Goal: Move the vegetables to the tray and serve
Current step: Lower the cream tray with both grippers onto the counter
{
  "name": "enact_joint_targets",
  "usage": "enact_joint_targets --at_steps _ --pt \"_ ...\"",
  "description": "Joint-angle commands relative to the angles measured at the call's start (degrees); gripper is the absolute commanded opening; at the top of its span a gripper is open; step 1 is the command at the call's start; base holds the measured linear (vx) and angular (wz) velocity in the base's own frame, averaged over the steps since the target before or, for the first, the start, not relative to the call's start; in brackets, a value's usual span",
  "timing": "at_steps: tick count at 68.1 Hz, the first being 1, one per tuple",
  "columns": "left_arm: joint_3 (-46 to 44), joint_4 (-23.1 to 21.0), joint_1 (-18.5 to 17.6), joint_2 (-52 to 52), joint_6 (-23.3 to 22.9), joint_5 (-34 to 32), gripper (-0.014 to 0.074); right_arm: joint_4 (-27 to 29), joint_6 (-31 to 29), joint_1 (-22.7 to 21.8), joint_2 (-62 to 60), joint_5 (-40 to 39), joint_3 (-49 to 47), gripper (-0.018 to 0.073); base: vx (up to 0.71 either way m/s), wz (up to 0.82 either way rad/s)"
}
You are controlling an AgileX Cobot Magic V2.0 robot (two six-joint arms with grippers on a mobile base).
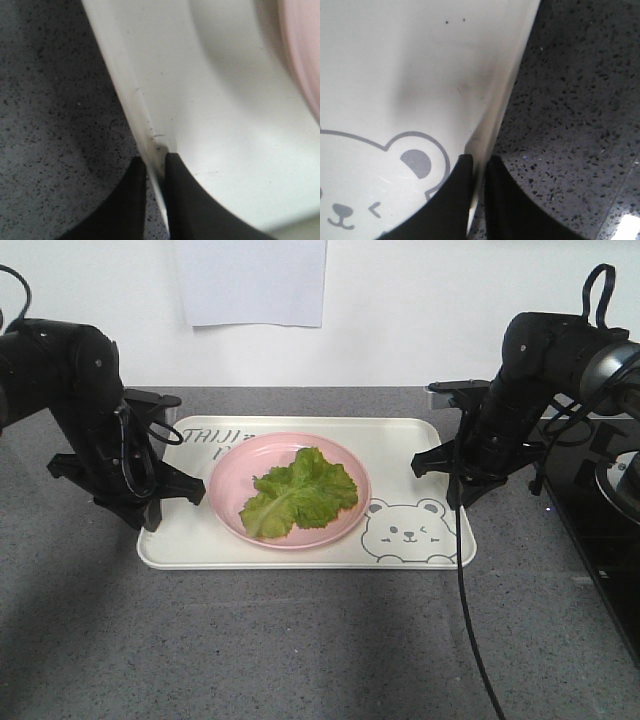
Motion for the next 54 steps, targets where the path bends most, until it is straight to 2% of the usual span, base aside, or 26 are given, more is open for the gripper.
enact_joint_targets --at_steps 1,29,54 --pt "-2.1 -2.6 -1.1 -2.1 2.1 -3.5 -0.0006 3.1 -2.8 1.2 -3.7 2.3 -1.7 0.0 0.0 0.0" --pt "-2.1 -2.8 -1.1 -0.4 2.1 -2.4 -0.0001 3.2 -3.2 1.2 -3.7 2.2 -1.7 0.0034 0.0 0.0" --pt "-2.1 -2.8 -1.1 -0.4 2.1 -1.3 0.0027 3.2 -3.1 1.2 -3.7 3.0 -1.7 0.0206 0.0 0.0"
